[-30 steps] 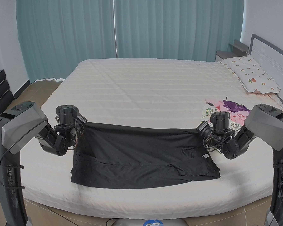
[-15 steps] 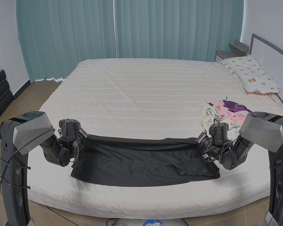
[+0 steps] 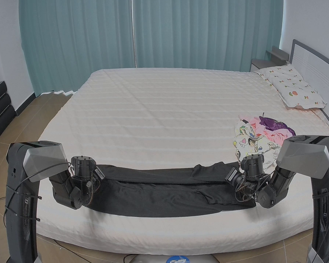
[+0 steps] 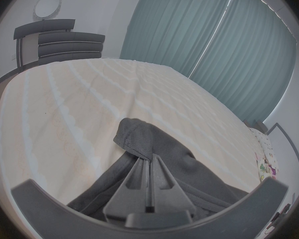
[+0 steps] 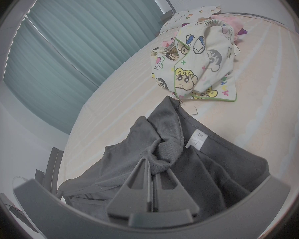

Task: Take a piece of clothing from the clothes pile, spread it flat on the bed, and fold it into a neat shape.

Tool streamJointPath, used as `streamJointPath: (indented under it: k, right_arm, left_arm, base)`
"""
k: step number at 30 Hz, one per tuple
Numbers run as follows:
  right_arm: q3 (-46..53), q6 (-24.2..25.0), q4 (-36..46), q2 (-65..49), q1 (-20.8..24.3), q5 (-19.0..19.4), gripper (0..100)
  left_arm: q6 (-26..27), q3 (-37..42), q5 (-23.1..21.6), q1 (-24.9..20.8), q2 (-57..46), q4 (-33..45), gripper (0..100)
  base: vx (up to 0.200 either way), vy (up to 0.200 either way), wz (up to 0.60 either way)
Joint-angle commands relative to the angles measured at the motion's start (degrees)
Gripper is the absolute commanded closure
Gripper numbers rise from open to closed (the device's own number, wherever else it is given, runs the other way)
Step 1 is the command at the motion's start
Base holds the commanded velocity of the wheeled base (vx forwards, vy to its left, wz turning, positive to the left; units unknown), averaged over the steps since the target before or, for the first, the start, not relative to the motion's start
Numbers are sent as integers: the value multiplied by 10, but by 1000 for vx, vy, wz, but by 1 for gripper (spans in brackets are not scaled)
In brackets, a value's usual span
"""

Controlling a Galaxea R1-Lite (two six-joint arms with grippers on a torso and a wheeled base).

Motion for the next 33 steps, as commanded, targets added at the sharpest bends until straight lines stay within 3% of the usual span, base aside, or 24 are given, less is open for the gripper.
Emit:
streamJointPath:
  k: [1,2,13,17,26,30,33]
  right_arm:
    - [8,0,0,0,0,3,0]
    - [14,-1,0,0,-1,5,0]
    - [36,4,-3,-22,-10,6,0]
    - [82,8,-7,-74,-22,18,0]
    - [185,29,-90,-95,-29,47,0]
    - [196,30,-98,-91,-34,56,0]
    - [202,35,-98,-90,-34,58,0]
  left_arm:
    - [0,9,0,-7,6,1,100]
    - [0,16,0,-10,6,1,0]
    - [1,57,9,-14,-8,-1,0]
    - [-6,132,-2,-8,-85,-1,0]
    - [-18,251,-89,18,-177,-2,0]
    - [-18,286,-137,26,-174,-2,0]
    - [-18,281,-146,31,-153,-2,0]
  base:
    - [0,0,0]
    - [0,0,0]
    - [0,0,0]
    - [0,0,0]
    - [0,0,0]
    - [0,0,0]
    - [0,0,0]
